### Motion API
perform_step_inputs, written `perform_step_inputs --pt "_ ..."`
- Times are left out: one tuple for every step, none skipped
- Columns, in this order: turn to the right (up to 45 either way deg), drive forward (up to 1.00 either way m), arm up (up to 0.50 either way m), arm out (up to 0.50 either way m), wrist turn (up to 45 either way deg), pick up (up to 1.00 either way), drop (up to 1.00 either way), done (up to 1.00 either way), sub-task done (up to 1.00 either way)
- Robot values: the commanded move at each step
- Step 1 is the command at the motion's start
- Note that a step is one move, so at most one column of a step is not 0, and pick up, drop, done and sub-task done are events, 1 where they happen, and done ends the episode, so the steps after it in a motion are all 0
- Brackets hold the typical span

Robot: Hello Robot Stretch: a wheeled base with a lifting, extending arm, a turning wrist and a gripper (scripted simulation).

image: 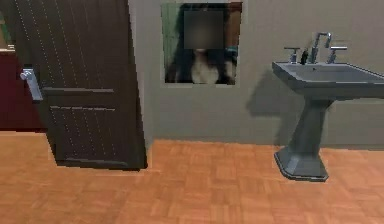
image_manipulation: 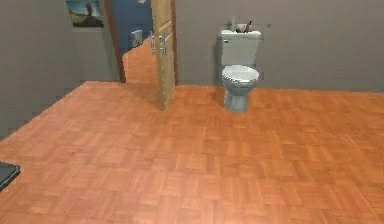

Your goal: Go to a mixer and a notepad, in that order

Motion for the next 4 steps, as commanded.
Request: perform_step_inputs --pt "0.0 0.15 0.0 0.0 0.0 0.0 0.0 0.0 0.0" --pt "-24.0 0.0 0.0 0.0 0.0 0.0 0.0 0.0 0.0" --pt "0.0 0.5 0.0 0.0 0.0 0.0 0.0 0.0 0.0" --pt "-45.0 0.0 0.0 0.0 0.0 0.0 0.0 0.0 0.0"
